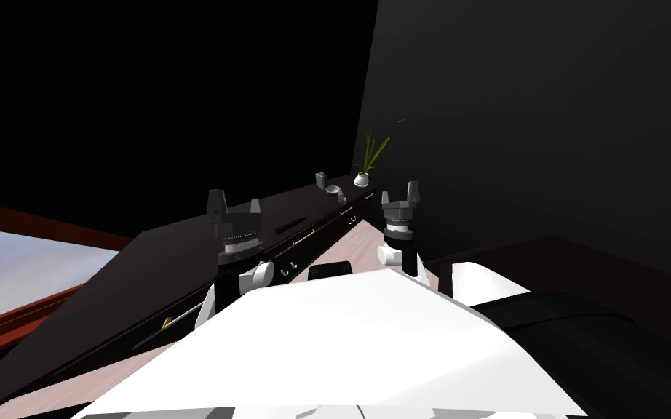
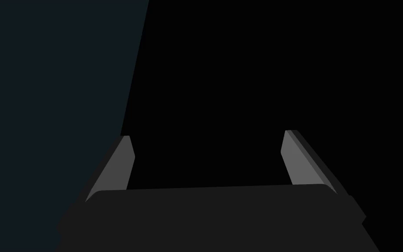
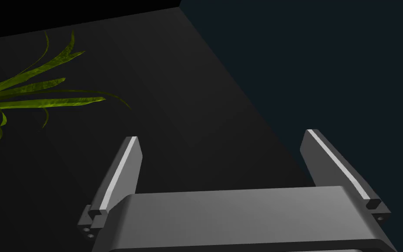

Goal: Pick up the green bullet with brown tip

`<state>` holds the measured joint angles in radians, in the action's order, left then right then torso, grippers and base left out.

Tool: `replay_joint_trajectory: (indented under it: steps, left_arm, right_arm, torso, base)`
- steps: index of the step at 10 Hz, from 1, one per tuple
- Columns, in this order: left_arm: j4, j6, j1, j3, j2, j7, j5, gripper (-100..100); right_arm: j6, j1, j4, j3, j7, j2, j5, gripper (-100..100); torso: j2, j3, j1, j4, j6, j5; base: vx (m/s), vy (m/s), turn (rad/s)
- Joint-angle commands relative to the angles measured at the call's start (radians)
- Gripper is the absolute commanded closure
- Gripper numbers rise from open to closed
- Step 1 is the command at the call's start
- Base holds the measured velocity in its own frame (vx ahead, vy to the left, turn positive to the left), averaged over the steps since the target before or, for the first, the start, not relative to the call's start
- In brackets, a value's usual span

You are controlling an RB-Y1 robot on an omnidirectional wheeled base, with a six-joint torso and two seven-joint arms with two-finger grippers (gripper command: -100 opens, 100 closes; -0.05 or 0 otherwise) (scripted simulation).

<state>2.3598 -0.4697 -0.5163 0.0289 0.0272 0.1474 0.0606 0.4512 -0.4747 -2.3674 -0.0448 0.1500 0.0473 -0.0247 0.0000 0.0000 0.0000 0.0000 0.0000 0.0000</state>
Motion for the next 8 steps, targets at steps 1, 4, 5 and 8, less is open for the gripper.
replay_joint_trajectory:
  steps: [1, 4, 5, 8]
  left_arm:
    - [0.001, 0.036, -0.005, 0.015, 0.047, 0.015, -0.015, -100]
    - [0.003, 0.116, -0.018, 0.054, 0.114, 0.051, -0.05, -100]
    - [0.003, 0.124, -0.018, 0.054, 0.114, 0.051, -0.05, -100]
    - [0.004, 0.207, -0.029, 0.089, 0.162, 0.086, -0.084, -100]
  right_arm:
    - [0.0, 0.0, 0.0, 0.0, 0.0, 0.0, 0.0, 0]
    - [0.0, 0.0, 0.0, 0.0, 0.0, 0.0, 0.0, 0]
    - [0.0, 0.0, 0.0, 0.0, 0.0, 0.0, 0.0, 0]
    - [0.0, 0.0, 0.0, 0.0, 0.0, 0.0, 0.0, 0]
  torso:
    - [0.0, 0.0, 0.0, 0.0, 0.0, 0.0]
    - [-0.002, -0.001, -0.007, 0.0, 0.0, -0.002]
    - [-0.002, -0.001, -0.009, 0.0, 0.0, -0.002]
    - [-0.002, -0.001, -0.009, 0.0, 0.0, -0.002]
  base:
    - [0.014, -0.052, -0.009]
    - [0.028, -0.117, 0.0]
    - [0.026, -0.103, 0.007]
    - [0.028, -0.121, -0.001]
